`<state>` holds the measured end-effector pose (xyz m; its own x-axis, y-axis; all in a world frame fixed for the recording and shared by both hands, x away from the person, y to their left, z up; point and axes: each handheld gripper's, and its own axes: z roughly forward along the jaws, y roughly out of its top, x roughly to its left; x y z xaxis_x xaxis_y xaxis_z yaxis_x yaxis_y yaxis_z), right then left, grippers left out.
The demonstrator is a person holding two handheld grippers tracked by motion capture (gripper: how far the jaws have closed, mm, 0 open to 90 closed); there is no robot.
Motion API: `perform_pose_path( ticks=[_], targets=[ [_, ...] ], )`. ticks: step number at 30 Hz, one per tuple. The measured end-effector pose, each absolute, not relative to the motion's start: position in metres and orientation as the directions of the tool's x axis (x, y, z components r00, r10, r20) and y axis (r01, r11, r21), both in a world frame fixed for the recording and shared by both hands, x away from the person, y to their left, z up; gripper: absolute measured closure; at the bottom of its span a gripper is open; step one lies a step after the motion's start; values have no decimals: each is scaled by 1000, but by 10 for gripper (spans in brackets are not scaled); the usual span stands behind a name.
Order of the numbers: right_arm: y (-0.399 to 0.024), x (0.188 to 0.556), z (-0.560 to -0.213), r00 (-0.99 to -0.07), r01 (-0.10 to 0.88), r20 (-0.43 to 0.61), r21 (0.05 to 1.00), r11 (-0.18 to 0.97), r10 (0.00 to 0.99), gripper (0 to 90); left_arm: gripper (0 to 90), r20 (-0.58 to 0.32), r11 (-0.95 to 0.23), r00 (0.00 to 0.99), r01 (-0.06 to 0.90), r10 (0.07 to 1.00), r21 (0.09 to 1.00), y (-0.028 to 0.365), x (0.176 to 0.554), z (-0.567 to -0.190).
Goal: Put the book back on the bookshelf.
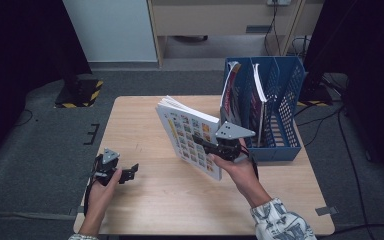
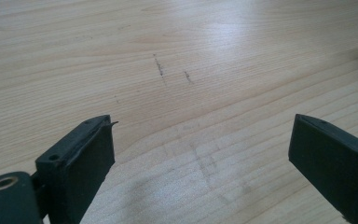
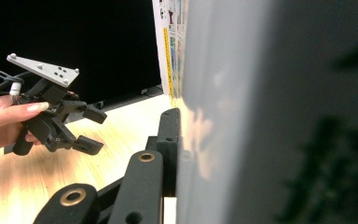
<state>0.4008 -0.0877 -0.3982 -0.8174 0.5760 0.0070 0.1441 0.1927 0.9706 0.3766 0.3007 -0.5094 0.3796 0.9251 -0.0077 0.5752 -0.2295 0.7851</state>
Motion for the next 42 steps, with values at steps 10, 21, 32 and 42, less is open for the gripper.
perform_pose_path(
  ticks=[10,21,32,42],
  targets=[
    [-106,396,-401,-811,151,8,969,195,585,739,65,10,-245,382,572,924,783,302,377,-510],
    [-121,391,-399,-805,151,6,969,196,593,739,65,10,-239,373,571,928,786,303,377,-511],
    [-138,384,-399,-796,158,12,969,190,605,739,65,13,-242,376,570,927,785,303,377,-512],
    [-155,375,-399,-785,162,17,970,179,619,739,65,17,-245,375,569,927,785,303,377,-512]
  ],
)
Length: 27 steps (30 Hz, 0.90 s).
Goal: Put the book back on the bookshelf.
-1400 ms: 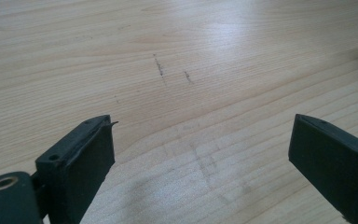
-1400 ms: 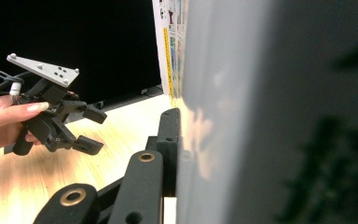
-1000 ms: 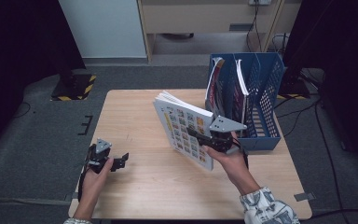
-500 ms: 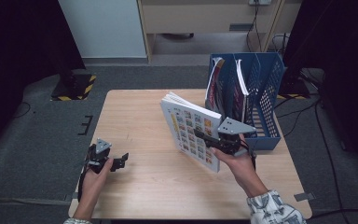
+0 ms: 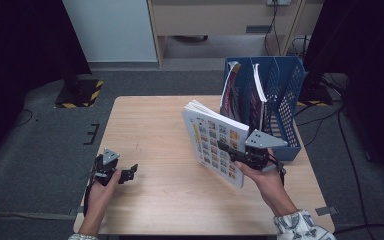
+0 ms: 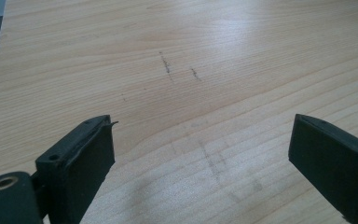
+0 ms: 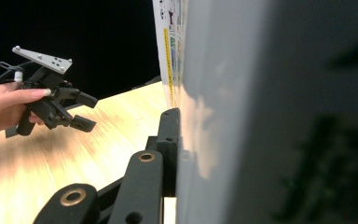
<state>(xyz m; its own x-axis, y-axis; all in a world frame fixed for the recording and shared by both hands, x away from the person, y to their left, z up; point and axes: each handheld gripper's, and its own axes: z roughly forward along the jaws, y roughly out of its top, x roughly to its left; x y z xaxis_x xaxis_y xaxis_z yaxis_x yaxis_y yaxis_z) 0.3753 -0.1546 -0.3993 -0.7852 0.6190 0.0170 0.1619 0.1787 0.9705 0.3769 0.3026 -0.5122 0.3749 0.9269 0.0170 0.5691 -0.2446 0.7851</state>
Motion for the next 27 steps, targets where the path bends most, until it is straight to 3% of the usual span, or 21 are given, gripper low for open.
perform_pose_path(
  ticks=[27],
  targets=[
    [-191,355,-401,-764,176,34,972,158,644,739,65,29,-258,378,573,925,778,302,377,-513]
  ],
)
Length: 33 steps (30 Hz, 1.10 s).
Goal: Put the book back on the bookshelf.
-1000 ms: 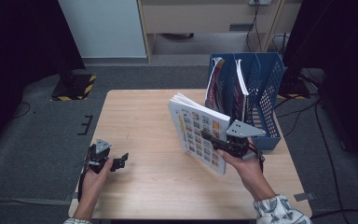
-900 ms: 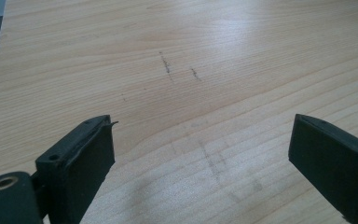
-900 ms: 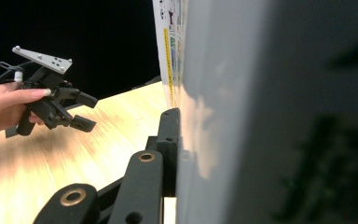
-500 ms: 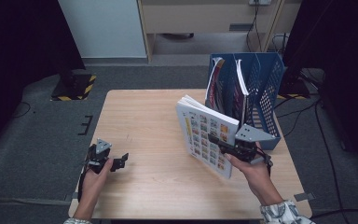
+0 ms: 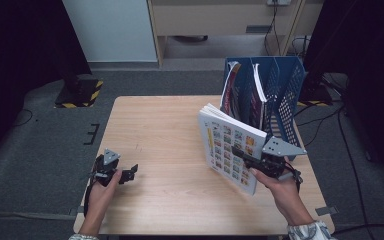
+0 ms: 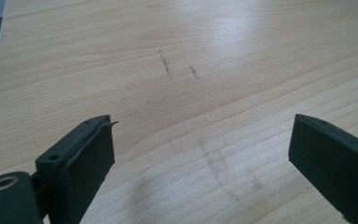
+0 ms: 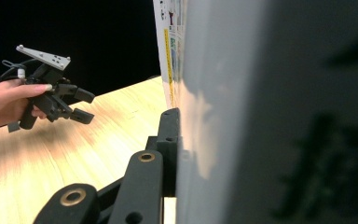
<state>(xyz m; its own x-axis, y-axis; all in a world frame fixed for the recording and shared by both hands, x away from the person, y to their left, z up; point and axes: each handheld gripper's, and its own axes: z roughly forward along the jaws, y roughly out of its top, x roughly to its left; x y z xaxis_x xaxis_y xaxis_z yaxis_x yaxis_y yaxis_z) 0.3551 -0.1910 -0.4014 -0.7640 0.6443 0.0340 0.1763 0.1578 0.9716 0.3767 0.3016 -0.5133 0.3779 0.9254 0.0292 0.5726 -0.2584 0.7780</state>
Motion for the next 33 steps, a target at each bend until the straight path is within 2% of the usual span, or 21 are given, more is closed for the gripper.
perform_pose_path(
  ticks=[33],
  targets=[
    [-246,338,-396,-704,190,33,971,143,710,739,65,38,-269,379,578,925,770,301,378,-516]
  ],
)
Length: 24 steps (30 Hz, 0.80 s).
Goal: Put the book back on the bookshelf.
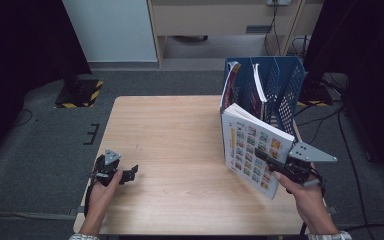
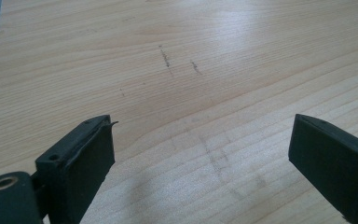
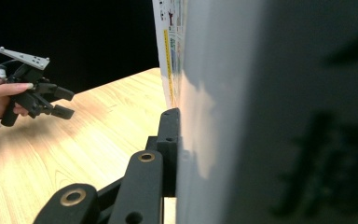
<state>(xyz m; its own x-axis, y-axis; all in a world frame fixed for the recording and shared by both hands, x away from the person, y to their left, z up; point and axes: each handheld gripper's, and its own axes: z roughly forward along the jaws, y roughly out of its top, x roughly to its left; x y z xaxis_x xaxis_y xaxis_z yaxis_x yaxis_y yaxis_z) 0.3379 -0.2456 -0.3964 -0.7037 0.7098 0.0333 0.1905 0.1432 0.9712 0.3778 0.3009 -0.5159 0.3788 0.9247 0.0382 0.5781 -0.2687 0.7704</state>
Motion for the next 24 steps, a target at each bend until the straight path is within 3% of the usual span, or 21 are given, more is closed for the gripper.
perform_pose_path(
  ticks=[24],
  targets=[
    [-286,323,-367,-634,178,19,976,122,773,739,65,38,-263,373,575,927,774,302,378,-515]
  ],
)
